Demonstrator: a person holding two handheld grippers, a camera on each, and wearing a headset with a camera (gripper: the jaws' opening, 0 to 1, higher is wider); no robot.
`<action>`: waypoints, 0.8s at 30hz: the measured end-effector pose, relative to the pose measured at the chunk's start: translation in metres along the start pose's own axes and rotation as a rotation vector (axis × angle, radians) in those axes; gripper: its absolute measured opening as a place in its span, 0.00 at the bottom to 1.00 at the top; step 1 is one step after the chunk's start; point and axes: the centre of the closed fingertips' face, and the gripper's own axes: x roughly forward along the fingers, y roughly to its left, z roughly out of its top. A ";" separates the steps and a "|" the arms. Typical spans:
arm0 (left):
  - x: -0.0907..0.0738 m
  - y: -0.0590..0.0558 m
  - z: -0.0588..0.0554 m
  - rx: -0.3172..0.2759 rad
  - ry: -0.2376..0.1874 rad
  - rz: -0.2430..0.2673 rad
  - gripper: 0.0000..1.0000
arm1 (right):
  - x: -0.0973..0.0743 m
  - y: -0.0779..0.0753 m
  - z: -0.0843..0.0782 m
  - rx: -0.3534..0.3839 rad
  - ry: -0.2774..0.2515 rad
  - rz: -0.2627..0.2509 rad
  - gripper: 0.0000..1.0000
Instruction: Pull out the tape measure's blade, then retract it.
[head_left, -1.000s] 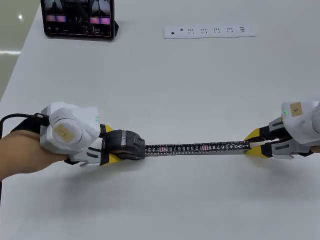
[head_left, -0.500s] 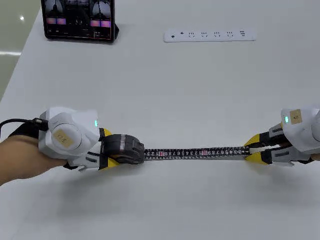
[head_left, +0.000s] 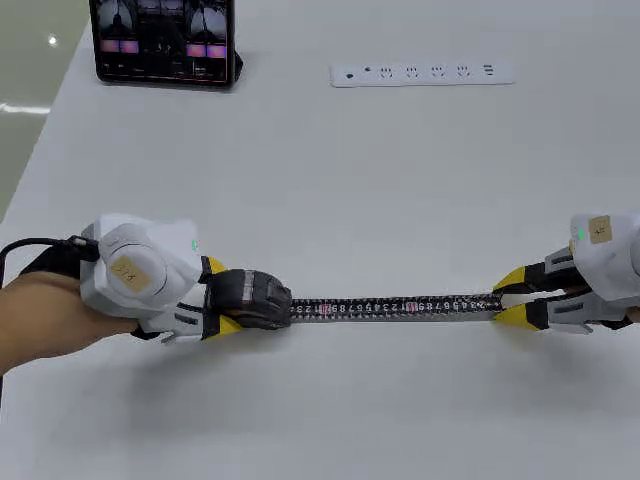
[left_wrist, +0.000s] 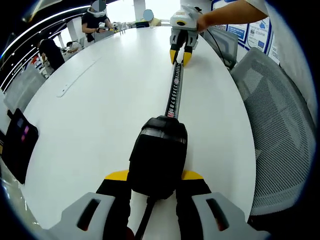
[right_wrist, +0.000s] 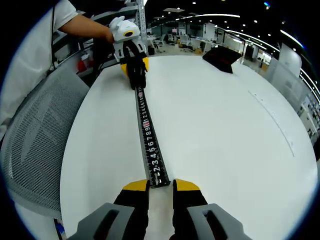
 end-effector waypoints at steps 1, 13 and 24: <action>0.000 0.000 0.000 0.003 -0.002 0.003 0.30 | 0.000 0.000 0.001 -0.003 0.001 -0.002 0.15; -0.011 0.001 0.007 -0.040 -0.058 0.019 0.38 | -0.004 0.009 0.011 0.061 -0.053 -0.014 0.25; -0.021 0.001 0.011 -0.102 -0.106 0.066 0.41 | -0.006 0.007 0.020 0.110 -0.090 -0.067 0.31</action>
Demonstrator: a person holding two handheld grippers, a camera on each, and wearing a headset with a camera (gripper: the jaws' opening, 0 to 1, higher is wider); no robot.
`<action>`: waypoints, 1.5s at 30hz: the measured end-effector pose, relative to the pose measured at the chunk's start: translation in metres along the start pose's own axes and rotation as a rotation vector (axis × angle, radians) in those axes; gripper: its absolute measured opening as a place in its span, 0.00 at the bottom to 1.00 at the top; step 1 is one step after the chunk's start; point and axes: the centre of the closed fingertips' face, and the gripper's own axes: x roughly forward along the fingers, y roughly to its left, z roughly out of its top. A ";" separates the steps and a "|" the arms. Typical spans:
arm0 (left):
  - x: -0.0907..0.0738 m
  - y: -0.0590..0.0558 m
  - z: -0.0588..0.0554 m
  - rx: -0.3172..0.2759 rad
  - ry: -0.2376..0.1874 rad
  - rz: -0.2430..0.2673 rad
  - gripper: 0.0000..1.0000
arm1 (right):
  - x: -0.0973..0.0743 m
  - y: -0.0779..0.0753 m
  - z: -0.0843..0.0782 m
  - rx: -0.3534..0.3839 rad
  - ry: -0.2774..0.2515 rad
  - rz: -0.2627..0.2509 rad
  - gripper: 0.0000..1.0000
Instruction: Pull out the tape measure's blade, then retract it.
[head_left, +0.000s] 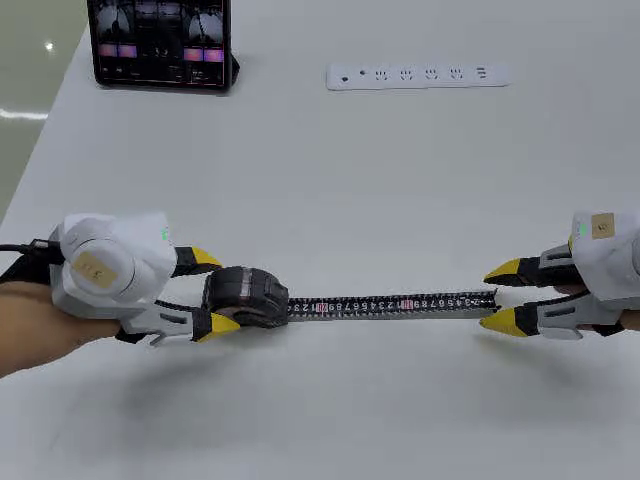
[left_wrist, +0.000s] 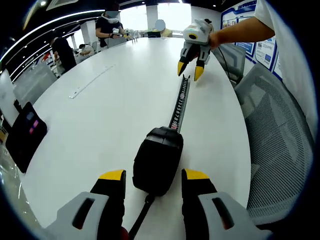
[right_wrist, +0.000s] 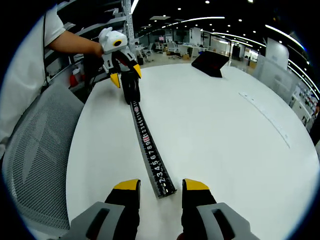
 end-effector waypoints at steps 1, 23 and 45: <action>-0.001 0.000 0.000 -0.009 -0.006 0.011 0.43 | 0.000 0.000 0.001 0.007 -0.003 -0.008 0.33; -0.027 -0.006 0.010 -0.188 -0.158 0.128 0.64 | -0.010 0.013 0.010 0.100 -0.064 -0.140 0.62; -0.053 -0.009 -0.011 -0.323 -0.198 0.236 0.76 | -0.027 0.025 0.016 0.148 -0.116 -0.224 0.77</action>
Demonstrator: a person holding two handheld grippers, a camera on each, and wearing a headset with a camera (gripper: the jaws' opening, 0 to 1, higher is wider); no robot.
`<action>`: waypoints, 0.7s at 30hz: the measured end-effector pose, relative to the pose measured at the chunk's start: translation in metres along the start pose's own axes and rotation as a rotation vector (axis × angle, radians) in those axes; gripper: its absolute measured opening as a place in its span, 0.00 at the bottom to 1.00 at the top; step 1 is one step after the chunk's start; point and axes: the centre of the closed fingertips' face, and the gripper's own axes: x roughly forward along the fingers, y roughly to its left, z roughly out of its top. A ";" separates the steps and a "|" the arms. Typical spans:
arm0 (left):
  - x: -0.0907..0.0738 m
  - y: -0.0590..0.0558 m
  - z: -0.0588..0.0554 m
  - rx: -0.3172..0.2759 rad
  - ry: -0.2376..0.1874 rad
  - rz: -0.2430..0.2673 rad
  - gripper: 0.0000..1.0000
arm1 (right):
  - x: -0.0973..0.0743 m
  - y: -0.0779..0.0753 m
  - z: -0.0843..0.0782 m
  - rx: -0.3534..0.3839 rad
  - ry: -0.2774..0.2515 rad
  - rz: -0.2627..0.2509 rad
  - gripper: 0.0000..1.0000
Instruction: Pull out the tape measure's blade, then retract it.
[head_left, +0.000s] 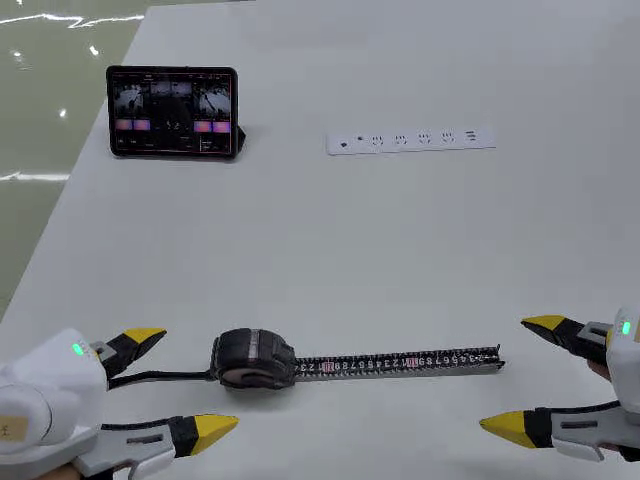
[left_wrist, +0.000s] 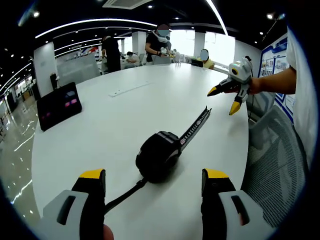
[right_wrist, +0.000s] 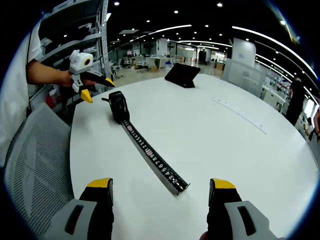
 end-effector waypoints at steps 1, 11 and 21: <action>-0.001 0.001 -0.001 -0.006 -0.002 0.005 0.77 | -0.001 0.001 0.000 0.001 0.001 -0.002 0.77; -0.011 -0.003 -0.010 -0.046 -0.010 0.029 0.79 | -0.011 0.008 -0.002 0.016 -0.012 -0.025 0.80; -0.018 -0.004 -0.022 -0.098 -0.032 0.054 0.80 | -0.017 0.012 -0.003 0.031 -0.035 -0.052 0.81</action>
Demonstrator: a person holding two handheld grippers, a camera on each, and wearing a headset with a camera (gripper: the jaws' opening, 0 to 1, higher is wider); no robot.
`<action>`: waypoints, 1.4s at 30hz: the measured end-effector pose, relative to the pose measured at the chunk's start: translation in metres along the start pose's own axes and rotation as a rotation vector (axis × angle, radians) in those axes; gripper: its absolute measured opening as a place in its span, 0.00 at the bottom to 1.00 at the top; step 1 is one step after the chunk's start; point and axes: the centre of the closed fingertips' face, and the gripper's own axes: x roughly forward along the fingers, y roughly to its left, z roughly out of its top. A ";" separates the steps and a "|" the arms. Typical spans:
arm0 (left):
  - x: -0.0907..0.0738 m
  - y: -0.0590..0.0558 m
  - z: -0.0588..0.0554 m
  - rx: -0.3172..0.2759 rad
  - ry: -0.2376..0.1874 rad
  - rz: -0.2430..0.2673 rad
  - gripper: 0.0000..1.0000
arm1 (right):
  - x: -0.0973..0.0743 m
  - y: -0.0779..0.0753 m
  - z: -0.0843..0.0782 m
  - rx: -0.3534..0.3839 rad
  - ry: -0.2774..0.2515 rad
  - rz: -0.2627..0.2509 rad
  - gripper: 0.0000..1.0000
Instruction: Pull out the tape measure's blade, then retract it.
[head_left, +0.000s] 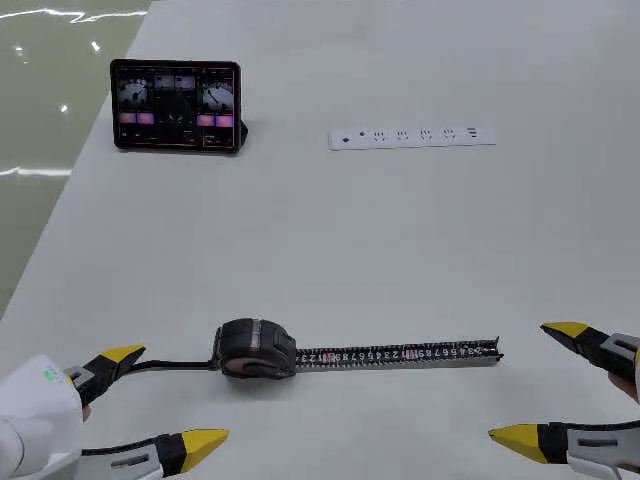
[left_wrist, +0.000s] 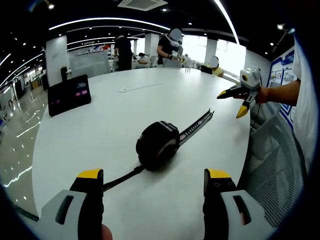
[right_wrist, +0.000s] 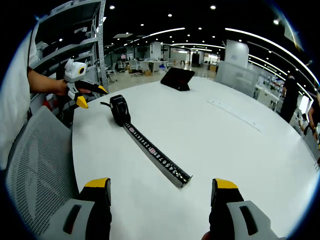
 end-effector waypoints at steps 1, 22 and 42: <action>0.000 -0.001 -0.001 -0.002 0.000 0.000 0.80 | -0.001 0.000 0.000 0.002 -0.006 -0.006 0.81; -0.003 -0.013 -0.013 -0.030 -0.011 0.014 0.79 | 0.008 0.018 -0.013 0.041 -0.028 -0.016 0.82; -0.003 -0.019 -0.019 -0.042 -0.003 0.006 0.79 | 0.009 0.024 -0.017 0.045 -0.023 -0.008 0.81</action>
